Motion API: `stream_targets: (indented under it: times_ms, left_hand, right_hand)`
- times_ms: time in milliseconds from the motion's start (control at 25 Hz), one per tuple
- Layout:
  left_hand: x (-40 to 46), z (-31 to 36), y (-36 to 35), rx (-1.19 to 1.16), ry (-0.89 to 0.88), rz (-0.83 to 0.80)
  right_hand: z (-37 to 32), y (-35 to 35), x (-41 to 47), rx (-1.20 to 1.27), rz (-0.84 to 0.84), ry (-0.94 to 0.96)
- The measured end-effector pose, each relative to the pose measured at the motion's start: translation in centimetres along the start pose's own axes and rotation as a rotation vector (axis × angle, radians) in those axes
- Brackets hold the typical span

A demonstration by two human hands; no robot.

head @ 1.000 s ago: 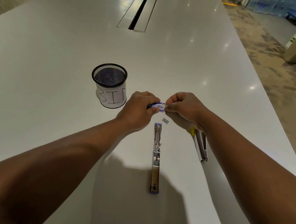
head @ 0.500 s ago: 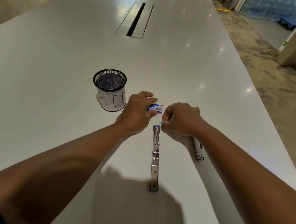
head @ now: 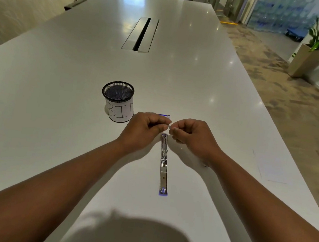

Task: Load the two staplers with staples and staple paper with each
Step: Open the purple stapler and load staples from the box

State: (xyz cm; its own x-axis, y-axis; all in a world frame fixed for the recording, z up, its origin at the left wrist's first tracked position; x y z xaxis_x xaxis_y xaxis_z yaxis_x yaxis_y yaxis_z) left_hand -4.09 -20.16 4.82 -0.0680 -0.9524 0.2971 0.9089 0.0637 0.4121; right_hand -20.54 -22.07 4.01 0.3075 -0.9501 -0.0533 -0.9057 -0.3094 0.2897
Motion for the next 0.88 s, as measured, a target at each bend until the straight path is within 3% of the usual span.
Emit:
stream_targets:
  times_ms: [120,280,440,880]
  left_hand:
    - [-0.3,1.5,0.3,-0.009,-0.056,-0.036]
    - [-0.5,1.7,0.3,0.054,-0.048,-0.069]
    - [-0.2,1.3,0.9,0.199,-0.023,-0.096]
    - [-0.2,0.7,-1.7,0.508,0.026,-0.360]
  right_hand:
    - [0.1,-0.5,-0.9,0.216,-0.026,-0.060]
    - [0.5,-0.7,-2.3,0.233,0.032,-0.089]
    - [2.0,-0.9,-4.9,0.086,0.184,-0.063]
    - [2.5,-3.3,-7.4,-0.398,0.245,0.137]
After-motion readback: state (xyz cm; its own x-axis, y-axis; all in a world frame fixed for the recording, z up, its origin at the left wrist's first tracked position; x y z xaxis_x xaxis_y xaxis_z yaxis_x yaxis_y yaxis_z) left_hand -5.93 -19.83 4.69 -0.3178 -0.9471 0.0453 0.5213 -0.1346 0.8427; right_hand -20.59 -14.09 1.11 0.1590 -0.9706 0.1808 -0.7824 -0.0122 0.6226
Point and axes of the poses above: each hand's wrist, its own x-axis towards the middle knuckle, its own y-axis out of the back of the hand, z = x × y, the point moved 8 cm from there along x, towards the middle knuckle, and after that the axes turned 4 degrees about -y, right-handed, at the moved point
